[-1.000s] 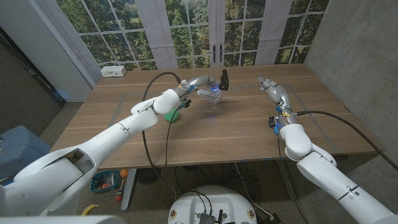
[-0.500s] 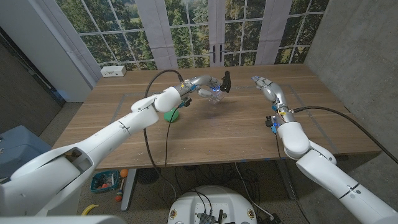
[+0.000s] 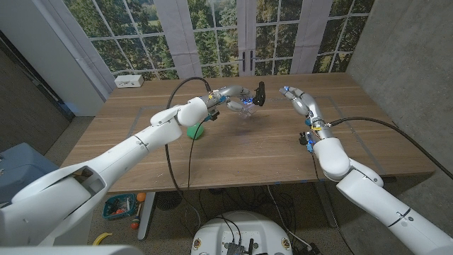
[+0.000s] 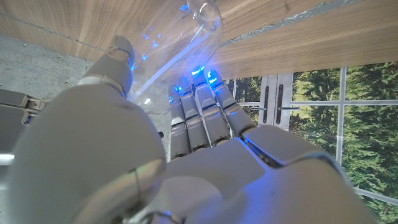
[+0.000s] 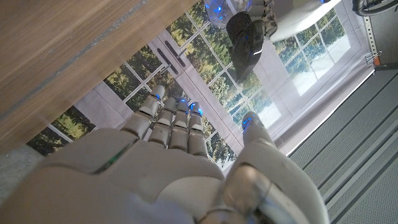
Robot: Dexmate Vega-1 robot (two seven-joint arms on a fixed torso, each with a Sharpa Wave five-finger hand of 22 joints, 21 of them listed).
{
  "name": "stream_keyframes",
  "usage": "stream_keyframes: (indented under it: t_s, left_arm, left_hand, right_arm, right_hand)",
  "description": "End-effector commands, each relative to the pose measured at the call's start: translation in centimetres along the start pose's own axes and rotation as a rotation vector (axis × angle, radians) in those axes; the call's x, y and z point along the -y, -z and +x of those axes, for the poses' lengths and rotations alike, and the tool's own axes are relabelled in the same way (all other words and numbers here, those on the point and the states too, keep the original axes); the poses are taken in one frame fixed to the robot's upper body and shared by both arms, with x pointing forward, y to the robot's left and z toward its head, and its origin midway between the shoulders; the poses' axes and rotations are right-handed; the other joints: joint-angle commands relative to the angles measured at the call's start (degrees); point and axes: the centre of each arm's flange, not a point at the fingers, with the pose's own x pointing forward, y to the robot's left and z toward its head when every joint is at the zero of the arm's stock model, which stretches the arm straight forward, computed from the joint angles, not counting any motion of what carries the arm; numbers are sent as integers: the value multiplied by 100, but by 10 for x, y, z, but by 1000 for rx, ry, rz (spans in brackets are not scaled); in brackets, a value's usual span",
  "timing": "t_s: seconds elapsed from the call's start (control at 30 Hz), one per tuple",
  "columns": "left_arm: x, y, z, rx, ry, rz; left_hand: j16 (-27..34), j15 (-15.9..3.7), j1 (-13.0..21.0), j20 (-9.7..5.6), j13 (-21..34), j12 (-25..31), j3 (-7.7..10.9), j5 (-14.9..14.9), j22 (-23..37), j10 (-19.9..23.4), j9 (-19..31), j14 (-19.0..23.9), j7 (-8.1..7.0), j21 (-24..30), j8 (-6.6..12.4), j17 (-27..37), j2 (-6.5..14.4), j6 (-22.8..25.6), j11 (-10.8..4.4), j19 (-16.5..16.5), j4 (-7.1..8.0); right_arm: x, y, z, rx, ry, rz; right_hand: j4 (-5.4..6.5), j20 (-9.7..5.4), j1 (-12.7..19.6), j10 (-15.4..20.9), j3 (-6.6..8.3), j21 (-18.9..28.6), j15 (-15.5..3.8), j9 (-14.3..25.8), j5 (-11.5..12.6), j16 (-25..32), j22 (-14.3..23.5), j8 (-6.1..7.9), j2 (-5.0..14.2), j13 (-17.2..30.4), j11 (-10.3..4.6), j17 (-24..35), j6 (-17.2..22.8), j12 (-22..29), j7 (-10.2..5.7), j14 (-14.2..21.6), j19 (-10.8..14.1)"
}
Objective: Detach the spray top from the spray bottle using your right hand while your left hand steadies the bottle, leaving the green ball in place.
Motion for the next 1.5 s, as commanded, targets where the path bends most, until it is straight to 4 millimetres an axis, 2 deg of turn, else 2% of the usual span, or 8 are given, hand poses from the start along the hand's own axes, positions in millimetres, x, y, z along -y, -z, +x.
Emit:
stream_keyframes:
  t_s: [0.03,0.5,0.87,1.07,1.5]
  left_arm:
    - [1,-6,7,15,20,17]
    - [4,-6,17,17,61,31]
    - [3,-7,21,34,67,30]
    - [3,-6,22,34,70,30]
    - [4,-5,25,36,91,29]
  left_hand:
    - [4,-1157,1134,-57,1435,292,-6,33,9,1613,330,119,-565,32,673,14,1156,1098,-1112,8,22]
    - [-6,-1156,1140,-61,1492,287,-21,38,8,1626,344,126,-560,42,681,21,1157,1096,-1119,6,27]
    - [-17,-1152,1143,-62,1536,279,-29,43,8,1630,362,131,-550,51,691,25,1159,1092,-1122,5,30]
    - [-13,-1155,1144,-64,1558,276,-36,45,7,1638,366,145,-562,55,691,32,1163,1084,-1124,5,33]
    - [-32,-1152,1154,-64,1609,260,-45,51,7,1640,372,139,-554,67,700,36,1156,1098,-1125,6,29]
  right_arm:
    - [-8,-8,2,-3,-28,-79]
    - [-16,-15,6,-5,-54,-137]
    - [-23,-20,9,-35,-66,-219]
    - [-25,-21,12,-39,-77,-235]
    - [-33,-24,19,-41,-120,-289]
  right_hand:
    - [-24,34,-7,15,2,-12,-3,32,-5,-7,26,26,-58,27,-20,-3,7,5,-50,-29,17]
    - [-42,66,-24,-60,-38,-55,-6,34,-30,-35,26,14,-106,28,-61,-11,-29,-20,-85,-112,-10]
    - [-151,121,106,-282,-45,-151,-8,36,-39,-108,22,-12,-215,22,-148,-46,-183,-85,-191,-308,-109]
    - [-188,193,195,-291,-35,-165,46,37,-39,-112,20,8,-258,13,-122,-65,-172,-78,-175,-328,-76]
    - [-281,222,644,-512,91,-233,72,37,-6,-146,16,-26,-313,-22,-162,-128,-424,-121,-289,-442,-55]
